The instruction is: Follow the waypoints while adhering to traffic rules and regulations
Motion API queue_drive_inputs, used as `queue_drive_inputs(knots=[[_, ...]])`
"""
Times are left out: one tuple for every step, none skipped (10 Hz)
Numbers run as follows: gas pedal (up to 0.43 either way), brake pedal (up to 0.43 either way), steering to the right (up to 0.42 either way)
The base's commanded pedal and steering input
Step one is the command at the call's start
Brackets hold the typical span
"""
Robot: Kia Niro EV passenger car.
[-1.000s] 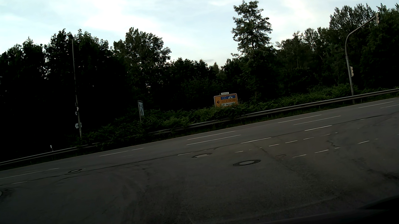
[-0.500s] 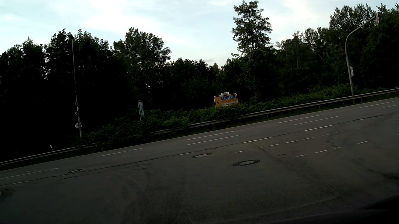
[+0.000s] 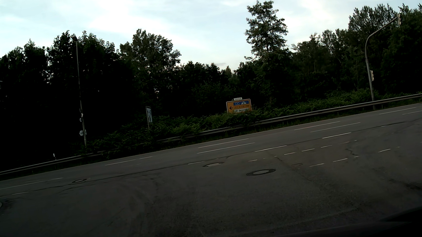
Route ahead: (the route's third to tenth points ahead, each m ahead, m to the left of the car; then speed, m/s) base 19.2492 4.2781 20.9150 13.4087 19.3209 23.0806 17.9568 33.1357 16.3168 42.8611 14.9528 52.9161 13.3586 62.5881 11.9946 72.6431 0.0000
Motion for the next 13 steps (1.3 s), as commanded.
queue_drive_inputs(knots=[[0.0,0.329,-0.018],[0.0,0.329,-0.018],[0.0,0.329,-0.018],[0.0,0.329,-0.018],[0.0,0.329,-0.019],[0.0,0.329,-0.019],[0.0,0.329,-0.019],[0.0,0.329,-0.019],[0.0,0.329,-0.019],[0.0,0.329,-0.019],[0.0,0.329,-0.019],[0.0,0.329,-0.019],[0.0,0.329,-0.019]])
